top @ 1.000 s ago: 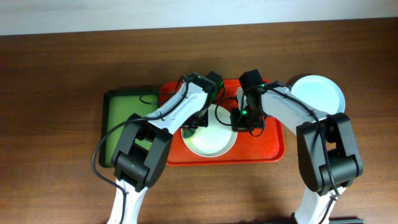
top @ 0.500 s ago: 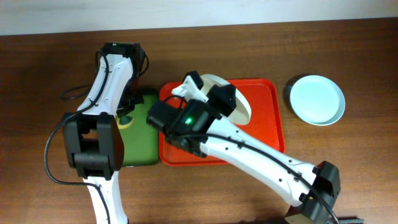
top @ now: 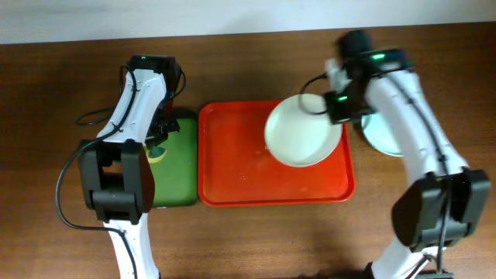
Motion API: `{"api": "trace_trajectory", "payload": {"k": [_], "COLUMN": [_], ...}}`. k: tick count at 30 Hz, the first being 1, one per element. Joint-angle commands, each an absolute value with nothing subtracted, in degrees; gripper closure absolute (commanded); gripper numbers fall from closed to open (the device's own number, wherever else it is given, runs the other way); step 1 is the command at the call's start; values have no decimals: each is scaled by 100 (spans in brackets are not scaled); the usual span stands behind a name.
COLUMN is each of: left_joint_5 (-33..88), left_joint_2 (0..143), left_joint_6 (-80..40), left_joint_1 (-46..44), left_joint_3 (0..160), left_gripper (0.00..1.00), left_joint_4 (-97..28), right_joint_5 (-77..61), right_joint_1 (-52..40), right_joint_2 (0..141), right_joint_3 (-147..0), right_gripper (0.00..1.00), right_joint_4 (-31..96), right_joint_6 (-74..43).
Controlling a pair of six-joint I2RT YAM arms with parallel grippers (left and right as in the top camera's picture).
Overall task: Clean dirty plates on tray and stack at the side
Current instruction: 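Carry the cream plate right and stack it on the plate pile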
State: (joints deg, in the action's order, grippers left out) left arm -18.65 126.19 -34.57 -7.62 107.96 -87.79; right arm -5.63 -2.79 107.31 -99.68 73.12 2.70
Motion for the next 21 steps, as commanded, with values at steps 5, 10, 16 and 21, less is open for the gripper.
{"api": "trace_trajectory", "payload": {"k": [5, 10, 16, 21], "left_joint_5": [-1785, -1791, -1769, -1774], "left_joint_2": [12383, 12383, 12383, 12383], "left_joint_6": [-3514, -3514, -3516, -3514], "left_joint_1": [-749, -749, -749, -749], "left_joint_3": [10781, 10781, 10781, 10781], "left_gripper": [100, 100, 100, 100], "left_joint_4": [-8720, -8617, -8549, -8510], "right_joint_5": [-1697, -1697, -1280, -1494], "right_joint_1": [2425, 3548, 3848, 3354], "right_joint_2": [10654, 10659, 10962, 11010], "right_joint_3": [-8460, -7575, -7575, -7575], "right_gripper": [96, 96, 96, 71], "right_joint_4": [5395, 3857, 3623, 3983], "right_joint_6": [-344, -963, -1402, -1389]}}
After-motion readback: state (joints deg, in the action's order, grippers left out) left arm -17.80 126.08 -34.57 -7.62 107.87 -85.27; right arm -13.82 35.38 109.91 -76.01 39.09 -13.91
